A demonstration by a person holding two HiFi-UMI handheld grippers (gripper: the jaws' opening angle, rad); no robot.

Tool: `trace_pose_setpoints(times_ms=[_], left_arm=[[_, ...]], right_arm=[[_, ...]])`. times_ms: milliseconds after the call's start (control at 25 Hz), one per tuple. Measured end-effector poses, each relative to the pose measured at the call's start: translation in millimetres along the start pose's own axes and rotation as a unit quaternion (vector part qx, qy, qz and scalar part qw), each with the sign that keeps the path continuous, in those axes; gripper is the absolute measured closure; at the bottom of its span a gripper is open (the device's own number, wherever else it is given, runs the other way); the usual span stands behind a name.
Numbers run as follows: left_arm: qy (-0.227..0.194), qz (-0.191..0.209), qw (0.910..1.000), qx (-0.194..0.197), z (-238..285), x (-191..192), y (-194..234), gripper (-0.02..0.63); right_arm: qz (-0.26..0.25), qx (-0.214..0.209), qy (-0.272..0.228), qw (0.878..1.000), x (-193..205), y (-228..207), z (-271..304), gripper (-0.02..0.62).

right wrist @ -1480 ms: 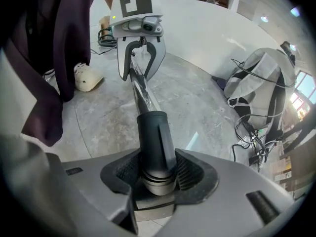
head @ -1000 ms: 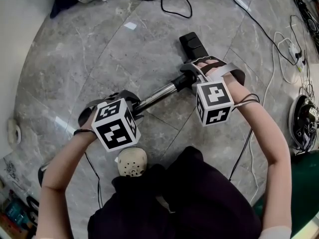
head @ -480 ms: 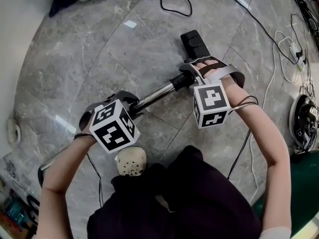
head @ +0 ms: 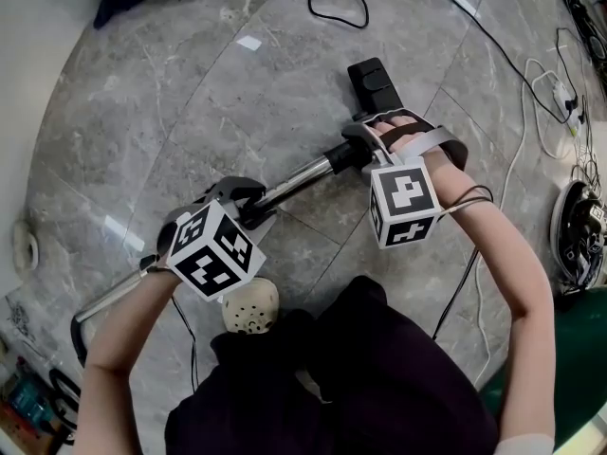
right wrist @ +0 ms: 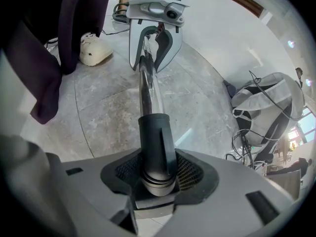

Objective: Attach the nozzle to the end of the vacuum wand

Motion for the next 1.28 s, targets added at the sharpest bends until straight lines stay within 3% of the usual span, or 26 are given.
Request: trace_pose_setpoints(times_ms=[200, 440, 640, 800, 1200, 1280], left_arm=[[-0.003, 0.009, 0.9999, -0.013, 0, -2, 0, 0.442], [0.004, 0.024, 0.9996, -0.015, 3, -3, 0, 0.44], [-0.027, 0.011, 0.9995, -0.015, -2, -7, 1, 0.443], [-0.03, 0.023, 0.9992, -0.015, -4, -9, 1, 0.443], [-0.032, 0.058, 0.9976, -0.019, -15, -15, 1, 0.439], [-0.037, 0.043, 0.9983, -0.016, -14, -15, 1, 0.439]], right_arm=[[0.002, -0.002, -0.001, 1.0, -1, 1, -1, 0.397], [-0.054, -0.009, 0.006, 0.998, -9, 1, -3, 0.397], [-0.044, -0.017, -0.026, 0.999, -14, -1, -6, 0.4], [-0.074, -0.009, -0.03, 0.997, -21, -1, -5, 0.416], [-0.088, 0.009, -0.026, 0.996, -32, -7, -17, 0.417], [-0.091, 0.011, -0.022, 0.996, -37, -6, -17, 0.417]])
Point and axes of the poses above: the fingertips, and each gripper's own axes: z forward along the fingers, y to its left, x out of its underside, the point moved 4 cm from there along -z, backward along the fingers, and after that the axes turned 2 degrees about y, right-handed, at the moved point
